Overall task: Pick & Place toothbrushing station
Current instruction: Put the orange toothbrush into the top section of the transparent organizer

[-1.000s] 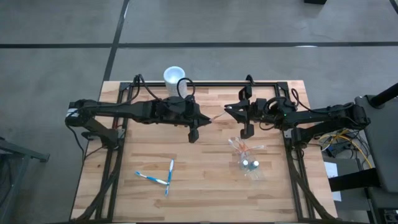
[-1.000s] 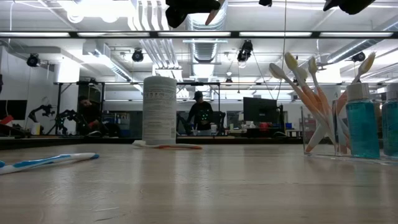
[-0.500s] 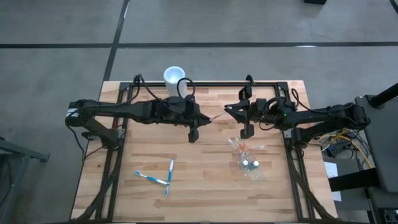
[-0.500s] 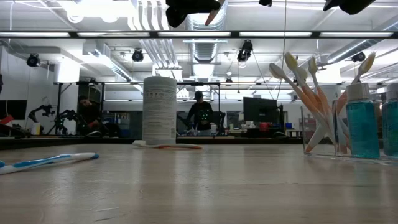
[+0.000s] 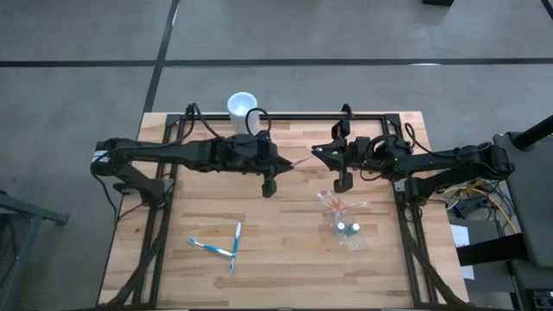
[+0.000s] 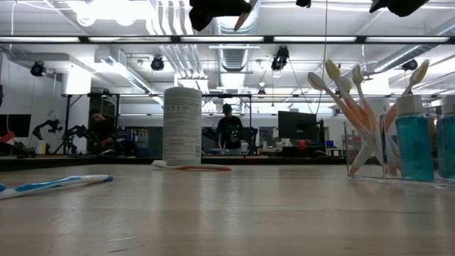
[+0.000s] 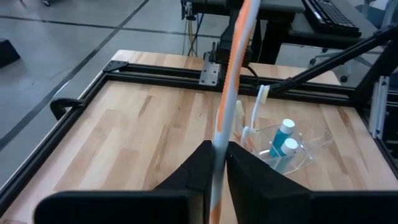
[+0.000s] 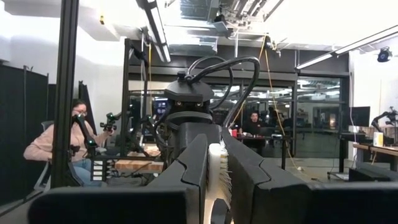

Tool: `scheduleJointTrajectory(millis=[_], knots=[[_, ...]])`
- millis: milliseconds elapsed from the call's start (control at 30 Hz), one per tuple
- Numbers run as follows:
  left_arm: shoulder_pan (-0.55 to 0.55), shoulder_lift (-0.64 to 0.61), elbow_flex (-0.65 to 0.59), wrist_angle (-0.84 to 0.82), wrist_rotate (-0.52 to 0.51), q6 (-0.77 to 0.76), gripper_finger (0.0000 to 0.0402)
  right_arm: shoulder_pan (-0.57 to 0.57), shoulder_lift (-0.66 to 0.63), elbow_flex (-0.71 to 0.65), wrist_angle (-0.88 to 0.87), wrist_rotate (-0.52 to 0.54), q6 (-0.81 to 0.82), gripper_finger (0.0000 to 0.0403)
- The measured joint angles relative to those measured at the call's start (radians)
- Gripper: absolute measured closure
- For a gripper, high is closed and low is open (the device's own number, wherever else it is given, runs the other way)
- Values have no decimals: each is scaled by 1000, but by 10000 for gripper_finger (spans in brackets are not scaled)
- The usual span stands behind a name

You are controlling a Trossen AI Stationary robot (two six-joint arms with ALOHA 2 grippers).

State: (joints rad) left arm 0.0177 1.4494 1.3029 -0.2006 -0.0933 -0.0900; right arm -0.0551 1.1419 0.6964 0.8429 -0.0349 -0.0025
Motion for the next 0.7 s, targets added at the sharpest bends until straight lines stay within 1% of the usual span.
scheduleJointTrajectory(millis=[67,167,567,700], knots=[[0,0,0,1,-6,4,347,0,0,0,-1,0,0,369],[1,0,0,3,34,4,327,0,1,0,-3,-1,0,370],[0,0,0,3,43,-16,262,0,1,0,-3,0,3,370],[0,0,0,3,31,-23,238,0,1,0,-2,0,2,370]])
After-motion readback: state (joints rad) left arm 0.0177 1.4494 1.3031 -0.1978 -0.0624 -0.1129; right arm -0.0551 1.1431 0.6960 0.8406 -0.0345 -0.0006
